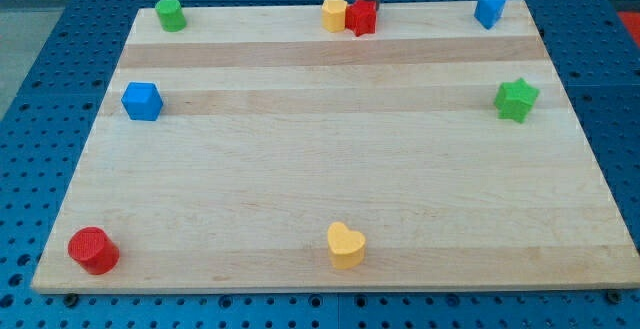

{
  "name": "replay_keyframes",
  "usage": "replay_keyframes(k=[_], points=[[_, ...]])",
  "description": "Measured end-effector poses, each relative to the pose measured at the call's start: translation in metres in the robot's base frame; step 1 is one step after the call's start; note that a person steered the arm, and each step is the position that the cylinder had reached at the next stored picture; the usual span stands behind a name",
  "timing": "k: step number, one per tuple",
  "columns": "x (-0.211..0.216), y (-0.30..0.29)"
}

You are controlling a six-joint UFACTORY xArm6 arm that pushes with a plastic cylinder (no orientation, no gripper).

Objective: Separate the yellow hexagon from the red star

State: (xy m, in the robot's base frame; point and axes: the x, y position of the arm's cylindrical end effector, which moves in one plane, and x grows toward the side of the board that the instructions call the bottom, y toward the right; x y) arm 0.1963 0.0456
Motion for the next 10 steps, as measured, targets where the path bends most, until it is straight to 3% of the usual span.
replay_keyframes(k=[5,10], points=[[0.024,-0.078],[0.126,-0.08]])
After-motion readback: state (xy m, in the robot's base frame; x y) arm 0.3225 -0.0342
